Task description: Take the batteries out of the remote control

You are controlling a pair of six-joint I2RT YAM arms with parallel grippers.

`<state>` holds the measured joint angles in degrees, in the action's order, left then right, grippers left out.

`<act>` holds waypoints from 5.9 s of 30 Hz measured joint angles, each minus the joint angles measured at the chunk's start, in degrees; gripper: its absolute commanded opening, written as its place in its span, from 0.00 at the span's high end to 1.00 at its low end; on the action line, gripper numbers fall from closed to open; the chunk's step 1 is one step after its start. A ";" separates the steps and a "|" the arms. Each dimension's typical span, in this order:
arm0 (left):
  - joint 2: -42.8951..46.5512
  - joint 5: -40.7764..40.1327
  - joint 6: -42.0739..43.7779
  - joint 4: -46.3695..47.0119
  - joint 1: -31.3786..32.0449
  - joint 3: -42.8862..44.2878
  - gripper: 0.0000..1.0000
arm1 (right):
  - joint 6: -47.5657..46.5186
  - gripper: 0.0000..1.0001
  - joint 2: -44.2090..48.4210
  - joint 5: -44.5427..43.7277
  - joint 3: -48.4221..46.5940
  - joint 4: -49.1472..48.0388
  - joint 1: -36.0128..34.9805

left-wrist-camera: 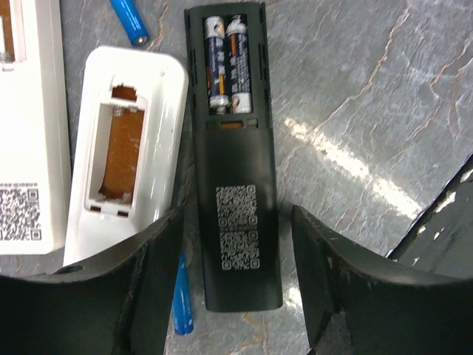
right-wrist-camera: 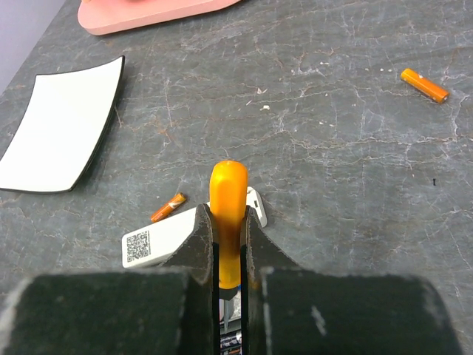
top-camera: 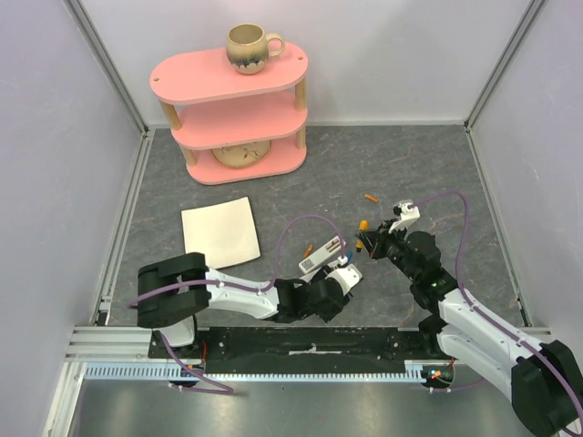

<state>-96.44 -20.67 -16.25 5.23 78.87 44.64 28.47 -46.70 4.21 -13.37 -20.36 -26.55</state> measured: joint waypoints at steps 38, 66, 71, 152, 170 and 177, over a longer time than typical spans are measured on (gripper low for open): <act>-2.05 1.70 2.36 1.05 -0.39 1.81 0.93 | 2.93 1.00 -1.77 -6.27 2.23 5.03 -0.74; -1.92 1.97 2.34 1.81 -0.63 1.29 0.98 | 8.31 1.00 -8.11 -4.90 6.71 -8.94 -1.18; -1.81 2.34 2.34 2.10 -0.76 1.05 0.98 | 10.12 1.00 -8.11 -3.32 9.25 -15.26 -0.68; -8.22 2.78 -13.38 -16.81 -1.90 15.80 0.37 | 13.03 1.00 5.16 -16.87 1.62 7.80 -3.34; -8.26 19.96 -18.36 -4.59 -2.51 13.18 0.38 | 11.54 1.00 6.78 -16.94 1.01 11.04 -3.34; -1.09 24.50 -18.36 -0.20 -7.34 2.78 0.57 | 11.37 1.00 5.51 -14.40 1.01 9.22 -3.34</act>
<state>-97.54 3.84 -34.61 5.04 71.53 47.42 39.83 -41.19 -10.20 -12.36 -11.14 -29.89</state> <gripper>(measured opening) 0.548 0.067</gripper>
